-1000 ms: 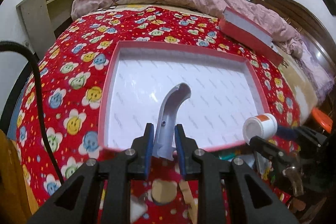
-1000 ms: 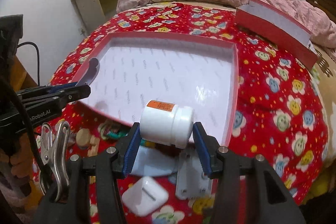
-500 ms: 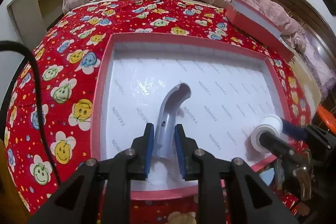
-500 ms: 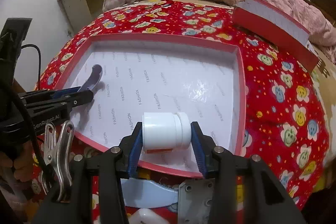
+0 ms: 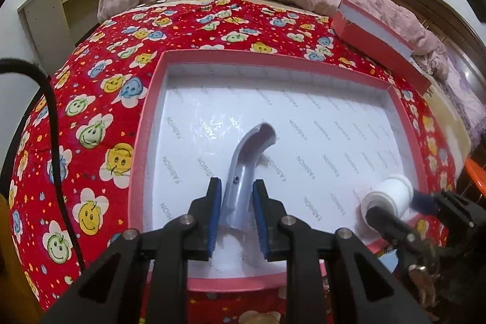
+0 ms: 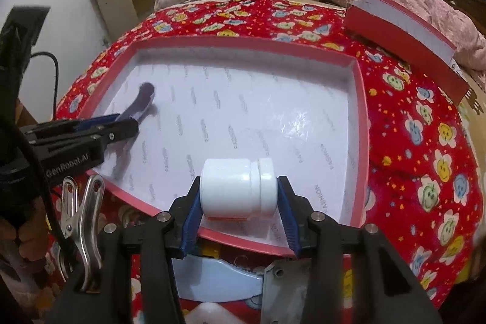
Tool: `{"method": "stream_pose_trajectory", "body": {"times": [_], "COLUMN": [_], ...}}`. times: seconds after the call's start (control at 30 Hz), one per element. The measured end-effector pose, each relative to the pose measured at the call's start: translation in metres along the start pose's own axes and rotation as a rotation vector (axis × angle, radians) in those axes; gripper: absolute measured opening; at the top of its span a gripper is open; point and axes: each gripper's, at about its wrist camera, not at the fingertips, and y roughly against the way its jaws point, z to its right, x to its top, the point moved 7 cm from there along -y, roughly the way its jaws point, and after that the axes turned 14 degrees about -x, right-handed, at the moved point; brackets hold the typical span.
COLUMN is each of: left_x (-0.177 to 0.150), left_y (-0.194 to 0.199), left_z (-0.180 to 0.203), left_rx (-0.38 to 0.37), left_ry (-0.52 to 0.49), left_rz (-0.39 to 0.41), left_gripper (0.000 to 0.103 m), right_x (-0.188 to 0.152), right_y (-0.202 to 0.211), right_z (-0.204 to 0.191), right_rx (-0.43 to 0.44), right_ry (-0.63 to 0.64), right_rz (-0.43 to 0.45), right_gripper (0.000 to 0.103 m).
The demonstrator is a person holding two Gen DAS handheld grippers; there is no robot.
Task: Organize rigid objects
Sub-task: 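Carry the grey hook and white pill bottle over the red tray with both tools, then open the left tool to drop the grey hook while the right tool releases the bottle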
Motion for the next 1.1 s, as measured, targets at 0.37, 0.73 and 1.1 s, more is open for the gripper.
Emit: {"method": "stream_pose_trajectory", "body": {"times": [0.37,0.73,1.1], "left_x": [-0.012,-0.031,-0.033], "left_y": [0.002,0.009,0.015], "left_z": [0.005,0.009,0.006], "left_rx": [0.03,0.049,0.048], "left_ry": [0.015,0.043,0.067], "left_rz": [-0.006,-0.035,-0.037], "left_gripper": [0.058,0.061,0.061], "right_x": [-0.005,-0.019,-0.019], "right_y": [-0.007,-0.001,0.004], "right_z": [-0.003,-0.001,0.003], "right_rx": [-0.007,0.011,0.016], "right_ry": [0.013,0.038,0.0], "right_rz": [-0.018,-0.059,-0.053], "right_gripper": [0.047,0.047,0.047]}}
